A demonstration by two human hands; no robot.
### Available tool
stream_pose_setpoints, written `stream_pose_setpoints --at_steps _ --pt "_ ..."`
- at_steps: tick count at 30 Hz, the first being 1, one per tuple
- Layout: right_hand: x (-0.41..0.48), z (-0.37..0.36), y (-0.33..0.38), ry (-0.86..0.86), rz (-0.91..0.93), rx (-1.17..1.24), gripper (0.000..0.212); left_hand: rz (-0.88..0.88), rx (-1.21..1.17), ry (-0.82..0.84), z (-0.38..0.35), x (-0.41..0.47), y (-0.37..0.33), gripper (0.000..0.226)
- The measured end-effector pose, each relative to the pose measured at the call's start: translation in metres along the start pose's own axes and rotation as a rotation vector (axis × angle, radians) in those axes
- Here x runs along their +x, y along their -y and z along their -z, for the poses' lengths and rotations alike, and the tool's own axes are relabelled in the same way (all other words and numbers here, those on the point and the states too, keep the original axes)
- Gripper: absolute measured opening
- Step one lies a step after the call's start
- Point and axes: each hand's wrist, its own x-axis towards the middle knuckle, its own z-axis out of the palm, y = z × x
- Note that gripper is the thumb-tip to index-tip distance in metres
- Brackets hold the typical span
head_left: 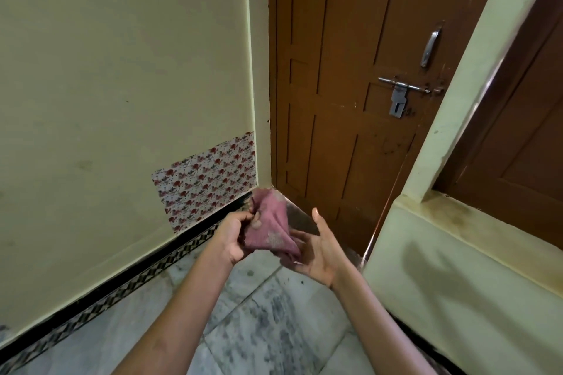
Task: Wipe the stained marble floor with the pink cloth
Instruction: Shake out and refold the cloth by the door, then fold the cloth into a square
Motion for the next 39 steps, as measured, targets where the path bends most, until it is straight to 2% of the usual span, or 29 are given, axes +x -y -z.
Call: stream_pose_setpoints --at_steps 1,4,7,8,9,12,17,21,23,25,27,30,32,36,39 --pt "0.004 0.001 -0.007 0.010 -0.007 0.065 0.068 0.026 -0.014 -0.005 0.003 0.004 0.004 0.021" --pt "0.014 0.002 -0.021 -0.125 0.026 0.113 0.056 0.059 -0.019 -0.017 0.016 0.016 0.020 0.023" --pt "0.016 0.013 -0.025 -0.260 0.103 0.145 0.031 0.060 0.068 0.046 0.020 0.026 0.035 0.026" --pt "0.014 0.021 -0.026 -0.278 0.139 0.166 0.030 0.040 0.100 0.066 0.018 0.031 0.041 0.024" --pt "0.010 0.026 -0.027 -0.272 0.173 0.179 0.034 0.013 0.127 0.079 0.016 0.034 0.046 0.024" --pt "0.002 0.045 -0.030 -0.293 0.273 0.151 0.050 -0.033 0.256 0.142 0.001 0.043 0.058 0.045" --pt "-0.017 0.083 -0.024 -0.311 0.350 0.047 0.068 -0.015 0.411 0.283 -0.035 0.058 0.070 0.072" --pt "-0.028 0.125 -0.007 -0.331 0.347 -0.029 0.097 0.001 0.460 0.371 -0.085 0.079 0.075 0.084" --pt "-0.033 0.150 0.003 -0.376 0.296 -0.014 0.103 0.007 0.476 0.416 -0.117 0.092 0.080 0.085" --pt "-0.034 0.174 0.010 -0.388 0.257 0.098 0.097 -0.012 0.503 0.456 -0.149 0.104 0.084 0.082" --pt "-0.036 0.205 0.023 -0.385 0.244 0.240 0.081 -0.038 0.530 0.491 -0.188 0.117 0.091 0.080" --pt "-0.039 0.255 0.053 -0.380 0.223 0.242 0.055 -0.055 0.555 0.510 -0.249 0.140 0.104 0.076" --pt "-0.043 0.292 0.077 -0.390 0.278 0.262 0.047 -0.070 0.567 0.511 -0.292 0.157 0.111 0.075" --pt "-0.056 0.363 0.127 -0.424 0.391 0.268 0.045 -0.099 0.667 0.487 -0.365 0.185 0.127 0.073" --pt "-0.055 0.405 0.158 -0.505 0.398 0.060 0.063 -0.162 0.773 0.520 -0.406 0.203 0.138 0.069"
